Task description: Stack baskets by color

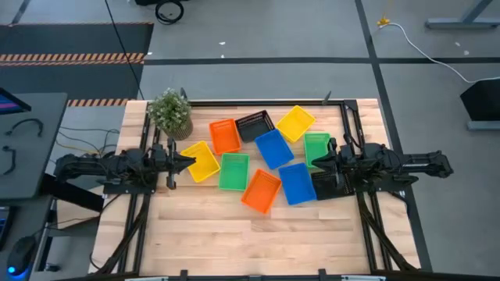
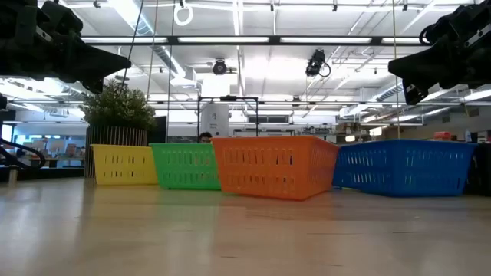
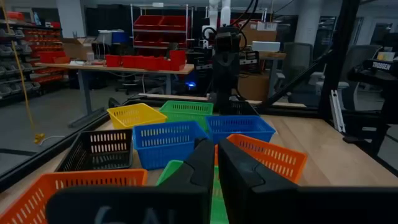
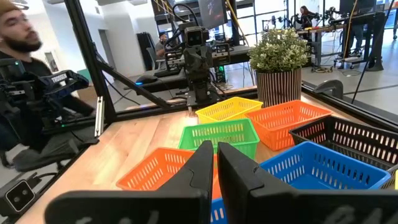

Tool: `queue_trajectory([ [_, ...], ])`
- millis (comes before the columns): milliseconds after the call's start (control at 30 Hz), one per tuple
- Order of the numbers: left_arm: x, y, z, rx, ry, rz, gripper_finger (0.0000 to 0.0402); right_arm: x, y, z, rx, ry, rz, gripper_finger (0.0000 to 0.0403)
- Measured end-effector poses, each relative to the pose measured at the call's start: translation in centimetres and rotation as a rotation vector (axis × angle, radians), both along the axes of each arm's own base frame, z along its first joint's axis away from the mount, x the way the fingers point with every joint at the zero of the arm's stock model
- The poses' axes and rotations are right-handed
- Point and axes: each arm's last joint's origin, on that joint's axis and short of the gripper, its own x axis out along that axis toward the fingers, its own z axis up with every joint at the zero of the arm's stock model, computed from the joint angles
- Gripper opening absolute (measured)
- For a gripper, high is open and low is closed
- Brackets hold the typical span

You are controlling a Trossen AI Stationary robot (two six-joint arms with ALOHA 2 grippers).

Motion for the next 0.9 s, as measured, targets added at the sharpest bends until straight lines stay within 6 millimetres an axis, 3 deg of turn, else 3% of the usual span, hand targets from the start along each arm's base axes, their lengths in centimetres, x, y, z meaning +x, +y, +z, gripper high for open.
queue_trajectory([
  [900,0.00,0.00,0.00,0.000,0.000,0.001,0.0037,0.00,0.00,-0.01,0.000,0.000,0.000,0.0029],
])
